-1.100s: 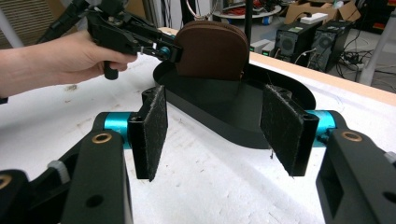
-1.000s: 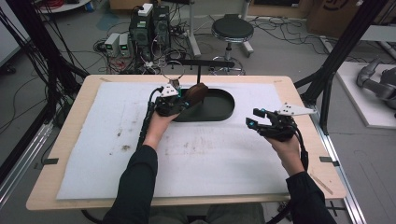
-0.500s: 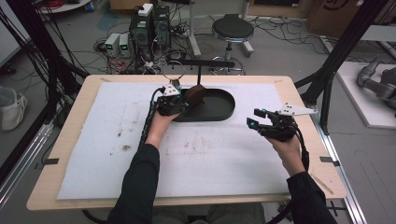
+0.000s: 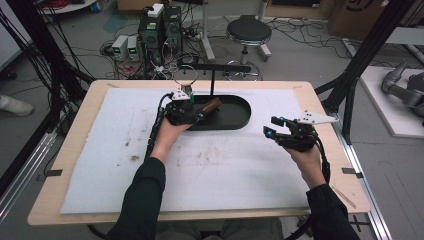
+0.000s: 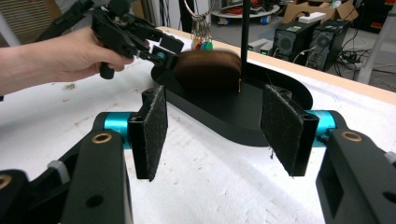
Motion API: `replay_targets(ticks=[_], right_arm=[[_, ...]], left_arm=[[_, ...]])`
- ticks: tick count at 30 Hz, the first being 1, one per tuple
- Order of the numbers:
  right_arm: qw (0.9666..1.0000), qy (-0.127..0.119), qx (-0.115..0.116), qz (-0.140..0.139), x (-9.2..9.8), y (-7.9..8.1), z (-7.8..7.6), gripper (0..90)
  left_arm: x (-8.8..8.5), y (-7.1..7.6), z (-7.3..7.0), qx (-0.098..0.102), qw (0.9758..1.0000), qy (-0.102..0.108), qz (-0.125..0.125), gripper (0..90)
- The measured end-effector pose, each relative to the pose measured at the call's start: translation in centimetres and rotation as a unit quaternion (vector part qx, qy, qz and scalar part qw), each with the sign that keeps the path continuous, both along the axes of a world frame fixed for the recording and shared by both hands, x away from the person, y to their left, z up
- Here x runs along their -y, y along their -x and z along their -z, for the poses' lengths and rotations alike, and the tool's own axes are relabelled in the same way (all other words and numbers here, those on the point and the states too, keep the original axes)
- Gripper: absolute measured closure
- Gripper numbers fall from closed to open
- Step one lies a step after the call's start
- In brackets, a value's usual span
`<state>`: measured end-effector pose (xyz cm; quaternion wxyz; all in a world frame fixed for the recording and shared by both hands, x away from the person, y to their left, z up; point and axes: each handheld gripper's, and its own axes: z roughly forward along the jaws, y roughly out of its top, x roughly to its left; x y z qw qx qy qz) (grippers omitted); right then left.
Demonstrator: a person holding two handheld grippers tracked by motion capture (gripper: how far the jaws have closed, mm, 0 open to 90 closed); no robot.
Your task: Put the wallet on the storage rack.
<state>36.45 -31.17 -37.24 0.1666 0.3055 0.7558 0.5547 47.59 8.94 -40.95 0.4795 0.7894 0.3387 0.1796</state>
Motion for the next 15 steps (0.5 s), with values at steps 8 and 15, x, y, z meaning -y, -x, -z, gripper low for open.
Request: replay_targets(ticks=[8,15], right_arm=[[1.0000,-0.002,0.001,0.002,0.0,0.0,0.0,42.2],[1.0000,0.003,-0.003,0.003,-0.1,0.0,0.1,40.4]], left_arm=[[-0.4,2.4,-2.3,0.039,0.9990,0.014,0.015,31.9],[-2.5,5.5,-3.7,0.063,0.9976,0.025,0.016,29.3]])
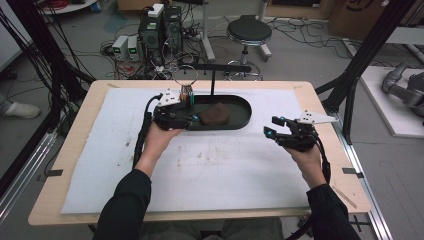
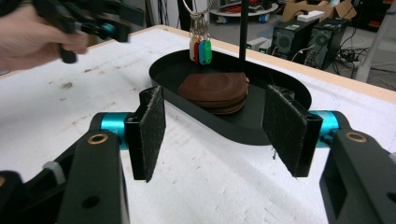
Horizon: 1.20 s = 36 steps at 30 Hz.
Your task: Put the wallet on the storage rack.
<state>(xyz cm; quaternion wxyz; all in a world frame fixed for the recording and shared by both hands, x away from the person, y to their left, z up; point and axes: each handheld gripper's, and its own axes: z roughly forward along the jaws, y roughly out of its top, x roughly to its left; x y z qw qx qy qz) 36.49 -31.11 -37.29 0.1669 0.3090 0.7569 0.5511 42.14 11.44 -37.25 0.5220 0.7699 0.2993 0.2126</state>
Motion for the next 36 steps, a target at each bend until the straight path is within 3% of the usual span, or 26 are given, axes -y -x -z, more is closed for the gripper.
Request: replay_targets(ticks=[6,14,18,36], right_arm=[[1.0000,0.005,-0.002,0.003,-0.1,0.0,0.1,37.1],[1.0000,0.008,-0.003,0.004,-0.2,-0.1,0.1,33.5],[0.9999,0.011,-0.002,0.003,-0.4,-0.2,0.2,33.5],[0.9998,0.019,-0.003,0.004,-0.6,-0.4,0.3,32.8]], left_arm=[[-1.9,3.4,-0.7,0.013,0.9999,0.004,0.001,27.5],[-4.1,7.2,0.0,0.019,0.9992,0.034,0.006,27.1],[-4.8,8.4,0.3,0.024,0.9990,0.037,0.010,27.1],[-7.9,10.3,0.4,0.040,0.9975,0.057,0.006,26.6]])
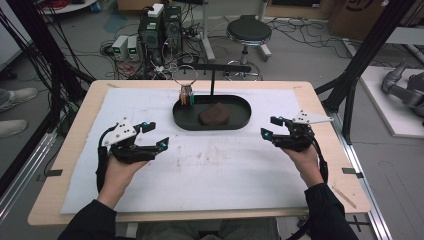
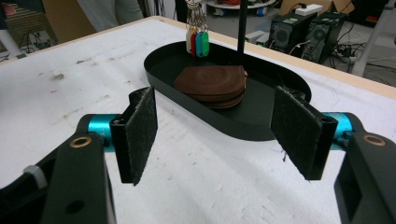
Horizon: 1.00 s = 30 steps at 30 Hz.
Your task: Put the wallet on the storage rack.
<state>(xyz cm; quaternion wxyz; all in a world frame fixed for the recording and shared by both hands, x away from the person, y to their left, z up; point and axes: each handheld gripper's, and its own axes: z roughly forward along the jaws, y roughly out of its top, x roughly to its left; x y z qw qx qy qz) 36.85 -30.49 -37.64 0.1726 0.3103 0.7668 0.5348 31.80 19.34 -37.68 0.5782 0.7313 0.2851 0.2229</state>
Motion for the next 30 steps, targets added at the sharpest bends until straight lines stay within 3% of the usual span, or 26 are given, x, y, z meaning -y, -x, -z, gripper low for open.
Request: replay_targets(ticks=[17,30], right_arm=[[1.0000,0.000,0.000,0.004,0.2,-0.2,0.1,31.3],[1.0000,-0.002,0.002,0.005,0.2,-0.1,0.0,31.3]], left_arm=[[-1.8,-0.2,0.6,0.008,0.9997,0.020,-0.012,25.4],[-2.0,-0.1,0.5,0.017,0.9994,0.024,-0.017,25.4]])
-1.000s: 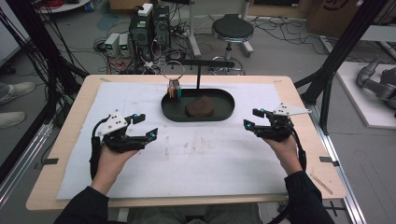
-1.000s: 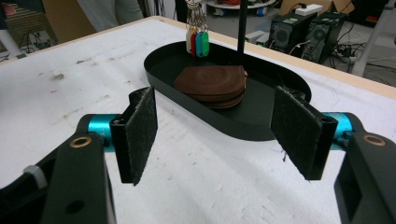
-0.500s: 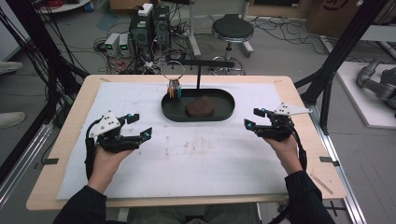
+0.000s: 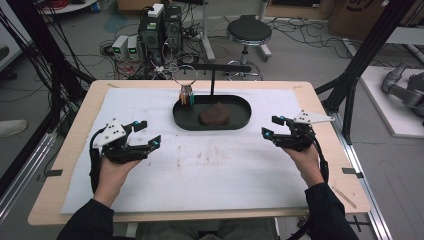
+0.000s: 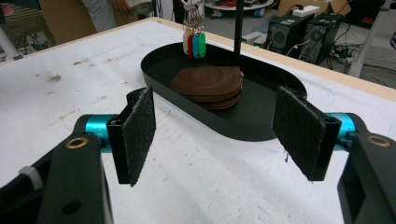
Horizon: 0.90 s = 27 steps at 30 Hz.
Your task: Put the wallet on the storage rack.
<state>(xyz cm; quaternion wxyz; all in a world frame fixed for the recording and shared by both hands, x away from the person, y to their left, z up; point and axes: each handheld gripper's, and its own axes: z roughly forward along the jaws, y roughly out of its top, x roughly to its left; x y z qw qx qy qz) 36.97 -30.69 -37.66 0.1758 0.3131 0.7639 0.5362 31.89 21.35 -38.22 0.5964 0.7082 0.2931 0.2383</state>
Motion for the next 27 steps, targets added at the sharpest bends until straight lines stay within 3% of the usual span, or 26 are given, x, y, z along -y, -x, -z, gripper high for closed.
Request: replay_targets(ticks=[27], right_arm=[[1.0000,-0.002,0.001,0.005,0.14,0.00,-0.04,30.0]], left_arm=[[-0.47,-0.20,0.07,-0.010,0.9999,0.000,-0.005,25.4]])
